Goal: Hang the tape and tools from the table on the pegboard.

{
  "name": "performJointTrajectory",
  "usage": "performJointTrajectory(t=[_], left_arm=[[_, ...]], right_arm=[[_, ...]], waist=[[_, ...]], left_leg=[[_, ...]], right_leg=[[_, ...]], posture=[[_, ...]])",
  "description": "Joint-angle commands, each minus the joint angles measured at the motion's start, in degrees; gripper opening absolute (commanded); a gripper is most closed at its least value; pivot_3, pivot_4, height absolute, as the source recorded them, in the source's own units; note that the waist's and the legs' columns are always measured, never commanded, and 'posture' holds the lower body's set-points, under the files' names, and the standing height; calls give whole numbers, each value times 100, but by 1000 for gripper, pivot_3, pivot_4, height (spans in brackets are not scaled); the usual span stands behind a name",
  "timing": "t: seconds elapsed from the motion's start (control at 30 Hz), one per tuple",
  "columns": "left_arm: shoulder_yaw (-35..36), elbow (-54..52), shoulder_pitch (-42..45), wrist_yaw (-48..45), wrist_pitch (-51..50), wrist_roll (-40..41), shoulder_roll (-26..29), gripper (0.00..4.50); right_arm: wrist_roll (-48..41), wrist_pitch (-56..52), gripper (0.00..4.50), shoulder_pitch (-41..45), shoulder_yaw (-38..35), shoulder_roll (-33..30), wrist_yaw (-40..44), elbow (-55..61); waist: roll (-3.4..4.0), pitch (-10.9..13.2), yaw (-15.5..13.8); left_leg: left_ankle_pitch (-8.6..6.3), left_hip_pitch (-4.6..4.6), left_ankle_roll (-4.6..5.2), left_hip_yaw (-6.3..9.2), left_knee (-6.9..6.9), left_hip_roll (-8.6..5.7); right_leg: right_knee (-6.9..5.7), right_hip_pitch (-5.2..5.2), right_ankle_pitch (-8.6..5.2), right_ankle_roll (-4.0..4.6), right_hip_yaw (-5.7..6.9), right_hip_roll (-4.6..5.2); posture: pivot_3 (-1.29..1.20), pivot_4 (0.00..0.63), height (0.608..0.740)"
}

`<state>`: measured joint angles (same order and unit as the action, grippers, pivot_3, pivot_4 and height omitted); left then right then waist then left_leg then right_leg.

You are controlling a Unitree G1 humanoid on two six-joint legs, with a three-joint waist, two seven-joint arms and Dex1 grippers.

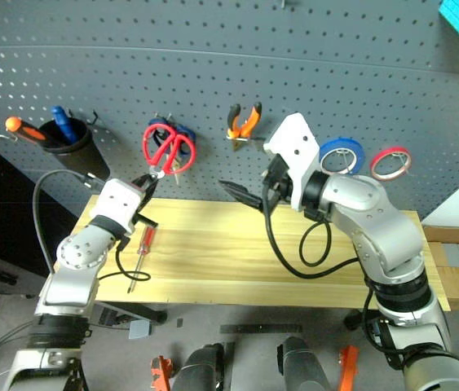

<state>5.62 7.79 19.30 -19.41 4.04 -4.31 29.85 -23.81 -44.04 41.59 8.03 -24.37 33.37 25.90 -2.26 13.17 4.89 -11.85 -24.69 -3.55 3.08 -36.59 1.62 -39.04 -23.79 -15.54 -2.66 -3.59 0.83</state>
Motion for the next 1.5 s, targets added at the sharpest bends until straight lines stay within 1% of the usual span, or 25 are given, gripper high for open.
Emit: performJointTrajectory(t=[0.03,0.07,0.17,0.3,0.33,0.43,0.5,0.67,0.8,0.87,0.93,1.03,1.13,1.33,1.43,1.5], left_arm=[[57,-47,-9,-8,-101,86,-1,1636],[52,-59,-32,-17,-135,83,-1,1886],[30,-185,-244,-47,-367,100,-39,2927],[61,-492,-792,-128,-1016,245,-143,4204],[151,-533,-947,-105,-1304,330,-180,4462],[476,-560,-1224,-50,-2149,623,-221,4462],[671,-458,-1193,22,-2548,720,-142,4462],[1081,-5,-774,239,-3281,915,-3,4462],[1129,533,-335,273,-3663,990,77,4462],[1066,956,-62,209,-3757,1003,107,4462],[945,1604,352,134,-3697,980,106,4462],[772,2204,767,-3,-3553,932,97,4462],[684,2547,993,-13,-3491,918,82,4462],[570,3237,1402,103,-3404,883,3,4462],[540,3345,1456,138,-3350,859,19,3959],[560,3364,1442,188,-3317,864,32,3310]], right_arm=[[11,154,4500,10,-58,-44,19,271],[26,157,4500,-14,-40,-55,25,278],[42,106,4500,-104,3,-69,12,308],[-37,-307,4500,-334,107,40,-192,394],[-59,-473,4500,-457,201,116,-293,445],[-138,-1096,4500,-783,468,481,-702,555],[-2,-1383,4500,-895,710,769,-1026,493],[234,-1810,4500,-900,1033,1440,-1622,75],[385,-1867,4500,-664,1079,1836,-1843,-352],[534,-1755,4500,-513,1187,1925,-1900,-604],[688,-1638,4500,-310,1293,2019,-1935,-842],[761,-1621,4500,-161,1347,2098,-1897,-889],[761,-1689,4500,-138,1370,2142,-1868,-822],[725,-1855,4500,-115,1410,2223,-1845,-707],[744,-1883,4500,-85,1388,2209,-1834,-697],[766,-1876,4500,-51,1365,2183,-1823,-712]], waist=[[0,0,9],[0,0,10],[1,0,11],[2,1,20],[3,2,25],[4,3,27],[11,13,18],[26,51,-9],[30,162,-16],[32,212,-14],[33,283,-17],[34,361,-17],[24,429,-15],[25,467,-8],[26,470,2],[26,470,8]], left_leg=[[0,0,0,0,0,0],[0,0,0,0,0,0],[0,0,0,0,0,1],[-1,0,1,-2,0,3],[-1,0,1,-1,0,4],[-1,1,1,3,1,10],[0,1,1,7,-1,12],[0,1,1,16,-13,10],[0,4,1,15,-23,7],[0,3,1,15,-22,8],[0,4,1,17,-19,8],[-1,-4,1,19,-16,9],[-2,-20,1,11,-10,8],[-6,-30,3,2,7,8],[-6,-28,3,1,5,8],[-5,-26,3,1,5,8]], right_leg=[[0,0,0,0,0,0],[-1,0,0,0,0,-1],[0,-1,0,0,-1,-1],[1,-1,0,0,-3,-1],[0,-1,0,0,-3,-1],[-3,-2,0,0,-2,-8],[-8,-3,0,1,-1,-12],[-7,3,-1,-1,5,-14],[-5,11,-2,-3,3,-13],[-5,8,-1,-2,3,-14],[-9,7,-1,-2,6,-14],[-9,-5,-1,-1,10,-15],[-6,-25,-1,-1,5,-11],[2,-40,-5,-5,3,-3],[-1,-38,-5,-6,2,-3],[-2,-38,-5,-6,2,-3]], posture=[[-134,207,740],[-134,208,740],[-137,212,740],[-135,221,740],[-131,226,740],[-121,238,740],[-110,250,740],[-86,287,740],[-76,320,740],[-75,330,740],[-75,345,740],[-85,360,740],[-94,371,740],[-116,379,740],[-122,377,740],[-127,370,740]])
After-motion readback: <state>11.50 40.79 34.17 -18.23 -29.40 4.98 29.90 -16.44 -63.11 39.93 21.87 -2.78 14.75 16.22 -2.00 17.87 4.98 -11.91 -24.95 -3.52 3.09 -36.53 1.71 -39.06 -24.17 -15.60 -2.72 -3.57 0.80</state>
